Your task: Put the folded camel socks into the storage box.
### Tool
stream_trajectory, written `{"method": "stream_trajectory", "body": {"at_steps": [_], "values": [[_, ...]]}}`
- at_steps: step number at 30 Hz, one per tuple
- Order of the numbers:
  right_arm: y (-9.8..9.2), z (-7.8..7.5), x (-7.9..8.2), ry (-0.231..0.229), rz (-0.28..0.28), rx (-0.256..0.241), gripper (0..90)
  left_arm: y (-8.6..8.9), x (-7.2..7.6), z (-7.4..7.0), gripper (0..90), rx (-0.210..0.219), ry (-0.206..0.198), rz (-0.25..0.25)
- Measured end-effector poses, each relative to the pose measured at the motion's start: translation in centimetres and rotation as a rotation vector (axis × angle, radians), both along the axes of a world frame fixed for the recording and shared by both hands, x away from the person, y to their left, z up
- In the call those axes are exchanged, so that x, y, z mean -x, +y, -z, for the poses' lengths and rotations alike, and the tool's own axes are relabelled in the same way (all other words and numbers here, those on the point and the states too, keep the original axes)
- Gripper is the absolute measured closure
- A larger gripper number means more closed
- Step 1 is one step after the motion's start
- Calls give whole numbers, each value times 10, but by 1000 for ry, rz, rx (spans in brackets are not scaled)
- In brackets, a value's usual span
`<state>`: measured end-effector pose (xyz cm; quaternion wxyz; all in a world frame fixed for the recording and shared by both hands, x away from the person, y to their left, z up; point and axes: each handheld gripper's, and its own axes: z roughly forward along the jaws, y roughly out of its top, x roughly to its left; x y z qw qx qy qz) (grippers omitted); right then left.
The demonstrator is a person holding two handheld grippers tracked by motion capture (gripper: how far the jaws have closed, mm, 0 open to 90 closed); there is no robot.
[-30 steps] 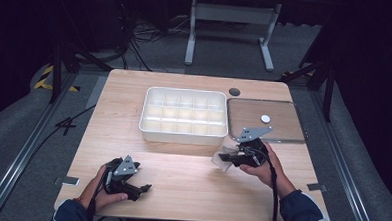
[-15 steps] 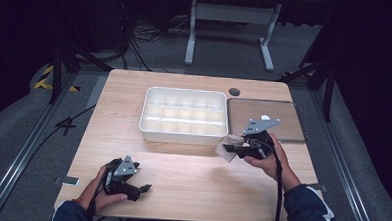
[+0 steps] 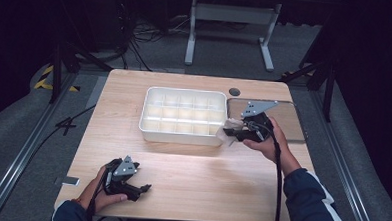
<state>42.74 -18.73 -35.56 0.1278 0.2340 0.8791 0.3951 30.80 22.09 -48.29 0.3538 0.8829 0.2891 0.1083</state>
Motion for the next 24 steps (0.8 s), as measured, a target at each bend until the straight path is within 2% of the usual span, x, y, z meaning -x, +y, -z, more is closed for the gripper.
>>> {"method": "stream_trajectory", "body": {"at_steps": [4, 11, 24], "values": [[5, -5, -11, 2, 5, 5, 652, 0, 0, 0, 137, 2, 4, -4], [8, -7, -20, -7, 22, -1, 652, 0, 1, 0, 137, 0, 5, -5], [23, 1, -41, -10, 48, 80, 652, 0, 1, 0, 136, 1, 6, -5]]}}
